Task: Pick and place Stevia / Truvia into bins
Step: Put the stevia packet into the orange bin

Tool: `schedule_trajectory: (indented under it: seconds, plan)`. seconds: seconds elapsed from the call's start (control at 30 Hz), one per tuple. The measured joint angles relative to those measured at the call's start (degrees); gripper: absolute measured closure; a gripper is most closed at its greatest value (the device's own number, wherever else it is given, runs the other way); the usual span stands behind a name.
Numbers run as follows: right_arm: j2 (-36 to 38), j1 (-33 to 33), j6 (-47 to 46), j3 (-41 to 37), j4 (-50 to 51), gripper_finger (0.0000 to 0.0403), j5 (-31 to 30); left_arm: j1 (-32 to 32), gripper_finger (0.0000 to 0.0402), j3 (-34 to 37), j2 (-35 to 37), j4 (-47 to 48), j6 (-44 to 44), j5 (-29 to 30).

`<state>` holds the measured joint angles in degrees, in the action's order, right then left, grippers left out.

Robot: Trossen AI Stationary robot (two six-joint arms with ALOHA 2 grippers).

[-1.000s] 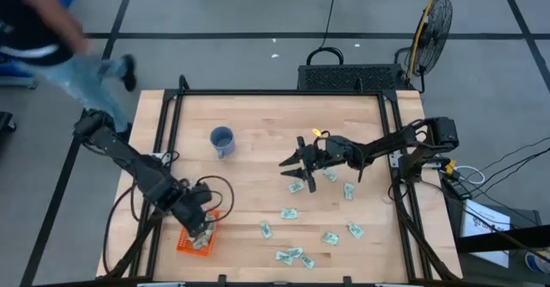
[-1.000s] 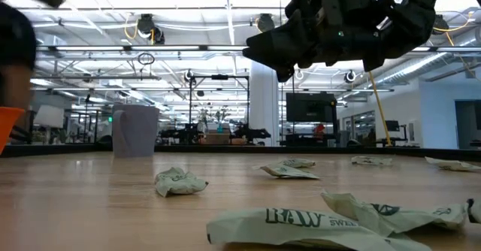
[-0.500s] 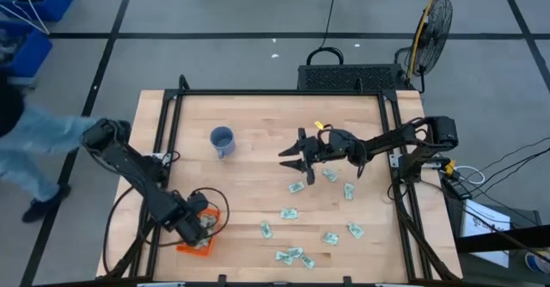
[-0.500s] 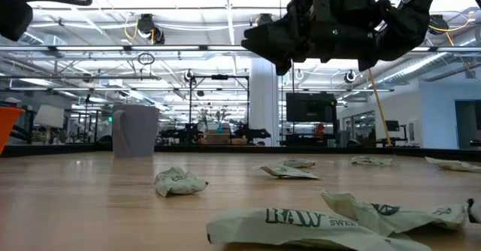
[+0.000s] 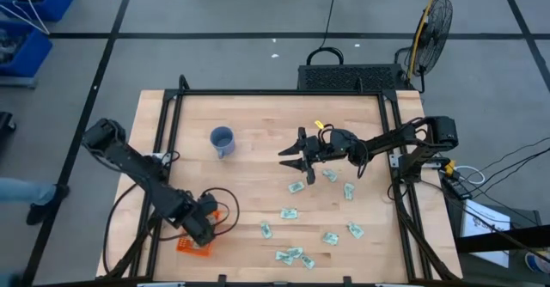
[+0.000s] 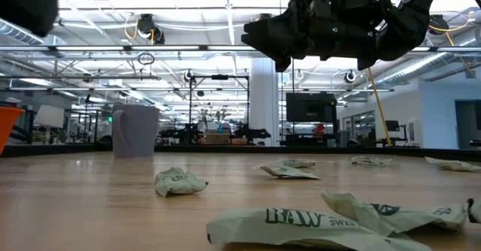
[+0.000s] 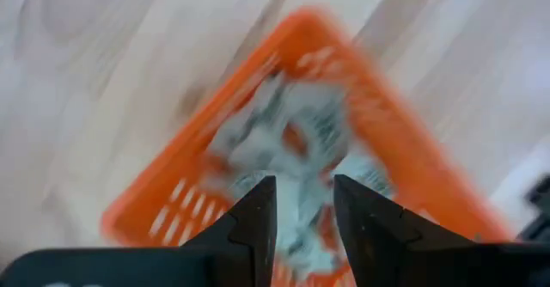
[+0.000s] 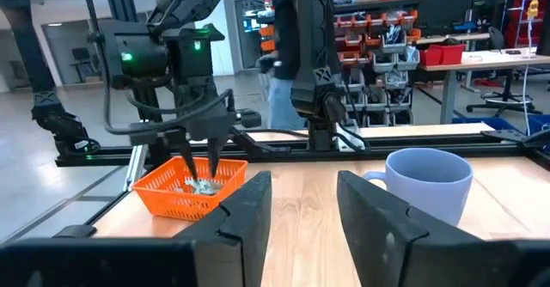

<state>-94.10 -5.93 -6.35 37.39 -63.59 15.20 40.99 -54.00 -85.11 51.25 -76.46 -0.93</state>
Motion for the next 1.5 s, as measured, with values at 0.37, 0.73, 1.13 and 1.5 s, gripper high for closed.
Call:
schedule_trajectory:
  seconds: [0.37, 0.73, 1.13, 1.5]
  plan:
    - [0.0, 1.8, 0.4, 5.3, 12.9, 0.0273, 5.8, -7.0, 0.0277, -0.3, 0.0, -2.0, 7.6, 1.0]
    - [0.0, 11.4, 18.6, 19.9, 53.2, 0.0273, -17.6, -11.9, 0.0277, -10.6, 0.0, -2.2, 25.6, 17.2]
    - [0.0, 12.4, 6.5, 19.9, 74.5, 0.0273, -20.9, -13.4, 0.0277, -12.2, -1.0, -16.1, 36.0, 30.3]
    - [0.0, 12.4, -15.2, 17.3, 95.5, 0.0273, -31.9, -15.2, 0.0277, -12.2, -1.6, -18.4, 45.1, 32.7]
